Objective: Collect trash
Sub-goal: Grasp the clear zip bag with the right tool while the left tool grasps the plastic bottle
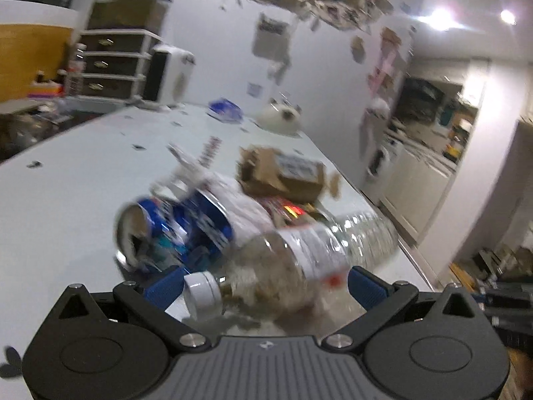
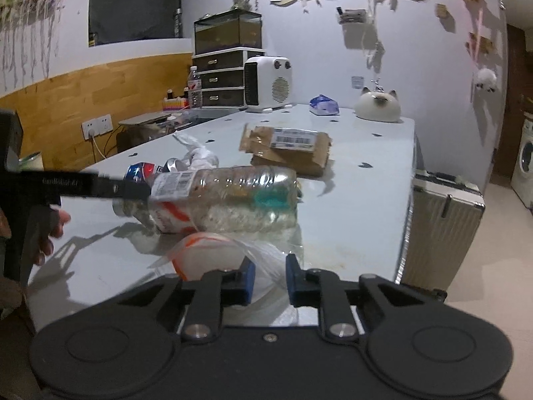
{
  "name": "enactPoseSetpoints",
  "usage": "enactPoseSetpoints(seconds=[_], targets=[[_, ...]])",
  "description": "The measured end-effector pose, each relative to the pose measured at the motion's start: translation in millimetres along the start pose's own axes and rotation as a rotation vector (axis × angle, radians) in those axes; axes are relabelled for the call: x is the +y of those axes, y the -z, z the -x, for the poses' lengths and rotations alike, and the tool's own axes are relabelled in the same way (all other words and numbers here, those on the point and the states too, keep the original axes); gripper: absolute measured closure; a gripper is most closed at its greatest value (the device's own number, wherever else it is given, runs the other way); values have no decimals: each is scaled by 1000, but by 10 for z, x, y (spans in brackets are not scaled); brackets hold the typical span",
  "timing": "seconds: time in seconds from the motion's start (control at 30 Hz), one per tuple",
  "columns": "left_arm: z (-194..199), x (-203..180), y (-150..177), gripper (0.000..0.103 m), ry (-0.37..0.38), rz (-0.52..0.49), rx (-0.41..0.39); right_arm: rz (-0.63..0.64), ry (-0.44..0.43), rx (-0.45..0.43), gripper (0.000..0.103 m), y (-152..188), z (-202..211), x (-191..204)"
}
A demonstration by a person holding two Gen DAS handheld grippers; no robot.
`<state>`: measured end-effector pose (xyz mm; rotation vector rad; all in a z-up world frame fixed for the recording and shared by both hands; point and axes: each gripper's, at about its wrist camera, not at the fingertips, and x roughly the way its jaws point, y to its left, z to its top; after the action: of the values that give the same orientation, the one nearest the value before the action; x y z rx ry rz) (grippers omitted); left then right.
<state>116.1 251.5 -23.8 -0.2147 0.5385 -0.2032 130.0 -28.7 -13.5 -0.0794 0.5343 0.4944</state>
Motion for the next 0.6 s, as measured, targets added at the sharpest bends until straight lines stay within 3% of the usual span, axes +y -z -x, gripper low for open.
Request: enactPoseSetpoints(seconds=[0.27,0.37,0.47,0.6], targets=[[77,-400,319,0,107,-111,146,-32,-22,-9,87,75,189,-139],[155,-497,329,1,74,-153,143,-33,-26,-7,87,134,257,-170],[247,-543,206,2,-6,-204,102,-28,-32,-2,88,214,362,-210],[209,-625,-68,3,-24,-252,68,-8,-37,2,87,315,489,-226]])
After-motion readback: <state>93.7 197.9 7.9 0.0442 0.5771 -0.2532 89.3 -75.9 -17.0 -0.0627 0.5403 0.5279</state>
